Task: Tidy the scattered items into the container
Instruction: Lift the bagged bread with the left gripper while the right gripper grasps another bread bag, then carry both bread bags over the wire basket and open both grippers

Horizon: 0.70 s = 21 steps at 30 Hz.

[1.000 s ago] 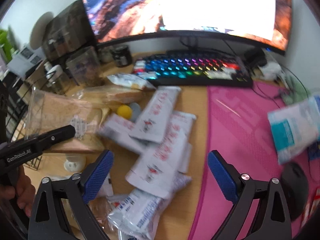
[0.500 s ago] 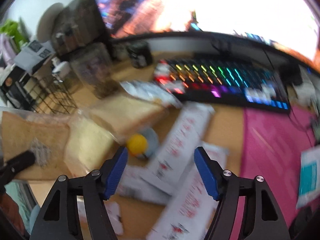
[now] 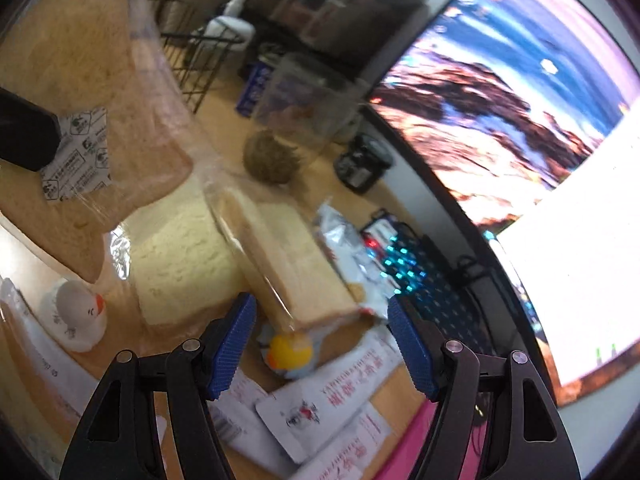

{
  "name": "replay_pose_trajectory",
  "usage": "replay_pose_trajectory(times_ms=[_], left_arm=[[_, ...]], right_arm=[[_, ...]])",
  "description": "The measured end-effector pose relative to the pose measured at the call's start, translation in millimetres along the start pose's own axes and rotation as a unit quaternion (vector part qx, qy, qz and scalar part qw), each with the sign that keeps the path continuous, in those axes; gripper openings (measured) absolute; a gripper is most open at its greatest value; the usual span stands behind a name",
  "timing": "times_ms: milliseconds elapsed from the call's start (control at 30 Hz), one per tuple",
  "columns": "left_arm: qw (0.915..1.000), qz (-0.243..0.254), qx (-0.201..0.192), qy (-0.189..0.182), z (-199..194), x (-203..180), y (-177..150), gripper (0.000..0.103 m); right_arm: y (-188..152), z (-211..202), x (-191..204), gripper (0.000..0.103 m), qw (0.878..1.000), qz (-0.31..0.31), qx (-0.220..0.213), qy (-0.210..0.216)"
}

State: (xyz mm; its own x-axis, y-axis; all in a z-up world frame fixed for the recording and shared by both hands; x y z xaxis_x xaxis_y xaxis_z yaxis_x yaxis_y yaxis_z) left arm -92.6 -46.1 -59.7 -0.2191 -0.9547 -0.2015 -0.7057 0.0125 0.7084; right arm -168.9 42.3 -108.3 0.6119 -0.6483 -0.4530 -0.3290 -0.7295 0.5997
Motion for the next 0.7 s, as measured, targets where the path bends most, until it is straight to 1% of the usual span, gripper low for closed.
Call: replay_pose_trajectory(times_ms=[33, 67, 100, 133, 200, 233, 267, 300, 333, 433, 500, 600, 700], left_arm=[[1.0000, -0.003, 0.001, 0.002, 1, 2, 0, 0.019], [1.0000, -0.005, 0.003, 0.004, 2, 5, 1, 0.019], [0.9999, -0.007, 0.006, 0.006, 3, 6, 1, 0.019], [0.9999, -0.007, 0.009, 0.008, 5, 7, 1, 0.019], [0.9998, -0.009, 0.016, 0.007, 10, 9, 1, 0.019], [0.9998, -0.009, 0.018, 0.007, 12, 9, 1, 0.019], [0.9998, -0.009, 0.019, 0.007, 13, 9, 2, 0.019], [0.9997, -0.009, 0.019, 0.008, 13, 9, 2, 0.019], [0.9997, -0.010, 0.019, 0.009, 14, 10, 3, 0.019], [0.9997, -0.009, 0.019, 0.011, 15, 9, 5, 0.019], [0.9997, -0.008, 0.017, 0.013, 15, 7, 7, 0.019], [0.9996, -0.010, 0.018, 0.017, 17, 6, 10, 0.019], [0.9996, -0.006, 0.020, 0.018, 21, 2, 11, 0.019]], right_arm=[[1, 4, 4, 0.069, 1.000, -0.013, 0.001, -0.004], [1, 9, 6, 0.066, 1.000, -0.024, 0.004, -0.009], [2, 14, 8, 0.064, 1.000, -0.029, 0.008, -0.008], [2, 18, 10, 0.060, 1.000, -0.029, 0.011, 0.000], [3, 23, 13, 0.046, 0.999, -0.036, 0.018, 0.007], [1, 28, 15, 0.041, 0.999, -0.044, 0.023, 0.004], [1, 31, 17, 0.031, 0.999, -0.047, 0.026, 0.003], [1, 32, 17, 0.027, 0.999, -0.045, 0.026, 0.003], [0, 32, 15, 0.027, 0.999, -0.039, 0.021, 0.004], [1, 24, 5, 0.024, 1.000, -0.003, 0.010, 0.025], [6, 13, -6, 0.022, 0.999, 0.031, -0.007, 0.039], [11, -5, -21, 0.021, 0.993, 0.087, -0.011, 0.073], [12, -28, -29, 0.020, 0.985, 0.136, -0.017, 0.108]])
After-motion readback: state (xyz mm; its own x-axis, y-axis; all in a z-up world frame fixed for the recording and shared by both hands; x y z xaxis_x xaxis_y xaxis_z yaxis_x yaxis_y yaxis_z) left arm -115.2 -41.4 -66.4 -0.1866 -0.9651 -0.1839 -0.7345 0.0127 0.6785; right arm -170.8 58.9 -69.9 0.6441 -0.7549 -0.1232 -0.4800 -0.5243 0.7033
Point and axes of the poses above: each gripper's, at about its wrist camera, not at the fingertips, and z roughly the way its jaws point, x to its left, y to its top, the point moved 6 cm from there along z, roughly the way its jaws point, and after that the axes turned 12 degrees about z, right-handed, at the moved point
